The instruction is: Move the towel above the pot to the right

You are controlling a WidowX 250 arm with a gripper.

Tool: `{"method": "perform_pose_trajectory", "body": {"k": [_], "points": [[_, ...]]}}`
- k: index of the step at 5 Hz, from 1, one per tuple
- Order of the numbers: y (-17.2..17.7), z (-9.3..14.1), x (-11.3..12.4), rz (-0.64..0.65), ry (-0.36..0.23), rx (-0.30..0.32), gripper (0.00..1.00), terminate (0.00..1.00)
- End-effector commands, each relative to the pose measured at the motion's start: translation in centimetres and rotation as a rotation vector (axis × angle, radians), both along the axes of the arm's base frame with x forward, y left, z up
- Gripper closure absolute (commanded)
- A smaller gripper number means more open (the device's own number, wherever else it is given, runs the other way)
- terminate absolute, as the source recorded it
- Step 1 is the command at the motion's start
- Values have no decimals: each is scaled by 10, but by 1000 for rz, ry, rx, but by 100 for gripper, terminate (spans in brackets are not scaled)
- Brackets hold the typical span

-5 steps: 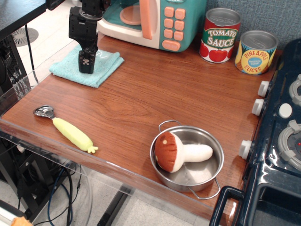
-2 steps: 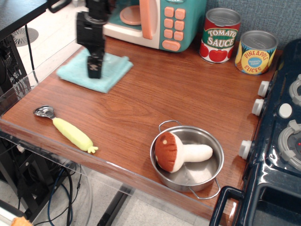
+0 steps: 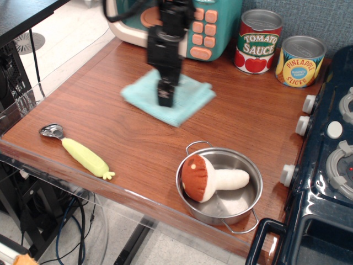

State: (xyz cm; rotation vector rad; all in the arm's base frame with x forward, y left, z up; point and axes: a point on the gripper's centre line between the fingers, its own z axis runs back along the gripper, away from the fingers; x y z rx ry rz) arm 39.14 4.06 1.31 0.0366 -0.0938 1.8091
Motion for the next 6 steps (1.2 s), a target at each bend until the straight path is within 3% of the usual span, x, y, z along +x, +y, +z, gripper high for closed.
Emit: {"method": "perform_pose_trajectory", "body": {"k": [1, 2, 3, 5, 6], "points": [[-92, 28, -21, -250, -91, 13, 0, 0], [-132, 30, -23, -294, -94, -27, 0, 0], [-143, 30, -29, -333, -96, -16, 0, 0], [-128, 41, -32, -290, -108, -28, 0, 0], [-121, 62, -29, -266, -148, -36, 0, 0]]}}
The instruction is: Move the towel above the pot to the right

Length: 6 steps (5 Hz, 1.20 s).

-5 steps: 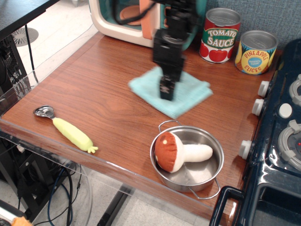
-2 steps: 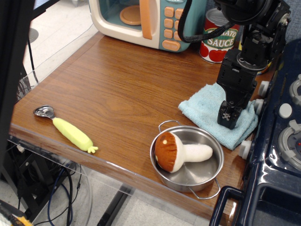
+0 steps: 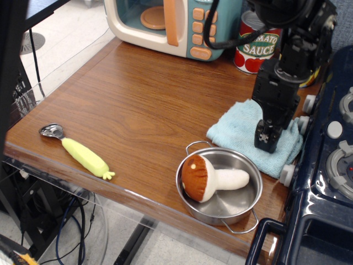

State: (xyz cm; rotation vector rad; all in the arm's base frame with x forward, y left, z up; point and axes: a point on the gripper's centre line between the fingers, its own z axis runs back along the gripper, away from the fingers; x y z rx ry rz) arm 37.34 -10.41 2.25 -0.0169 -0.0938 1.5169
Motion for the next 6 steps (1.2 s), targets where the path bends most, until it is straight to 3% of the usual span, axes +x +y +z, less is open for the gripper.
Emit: {"method": "perform_pose_trajectory", "body": {"k": [1, 3, 6], "points": [[29, 80, -14, 37, -182, -39, 0, 0], [39, 112, -36, 32, -260, -50, 0, 0], [39, 112, -36, 32, -260, -50, 0, 0]]}}
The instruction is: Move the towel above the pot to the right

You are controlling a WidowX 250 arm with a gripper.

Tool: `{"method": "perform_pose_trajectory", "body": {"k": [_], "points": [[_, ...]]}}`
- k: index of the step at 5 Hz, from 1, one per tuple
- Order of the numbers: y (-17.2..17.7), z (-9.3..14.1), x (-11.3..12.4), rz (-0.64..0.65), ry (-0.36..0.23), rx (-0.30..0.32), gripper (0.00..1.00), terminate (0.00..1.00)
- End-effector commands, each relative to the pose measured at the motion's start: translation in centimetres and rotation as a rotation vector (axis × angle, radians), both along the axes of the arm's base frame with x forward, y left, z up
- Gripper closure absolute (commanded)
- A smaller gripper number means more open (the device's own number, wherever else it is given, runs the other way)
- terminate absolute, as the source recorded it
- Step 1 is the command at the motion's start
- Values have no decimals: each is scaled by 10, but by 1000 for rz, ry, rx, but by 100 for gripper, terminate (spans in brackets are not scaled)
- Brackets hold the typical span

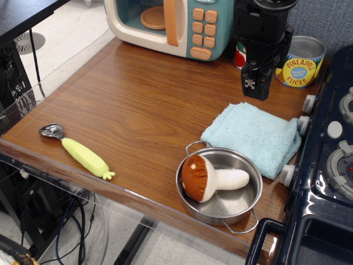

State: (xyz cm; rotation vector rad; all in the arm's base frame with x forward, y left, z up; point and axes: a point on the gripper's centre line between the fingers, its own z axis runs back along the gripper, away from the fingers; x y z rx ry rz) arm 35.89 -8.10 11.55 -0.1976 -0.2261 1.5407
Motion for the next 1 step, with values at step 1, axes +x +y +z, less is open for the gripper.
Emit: {"method": "perform_pose_trajectory", "body": {"k": [1], "points": [[16, 19, -22, 5, -61, -13, 0, 100]]}}
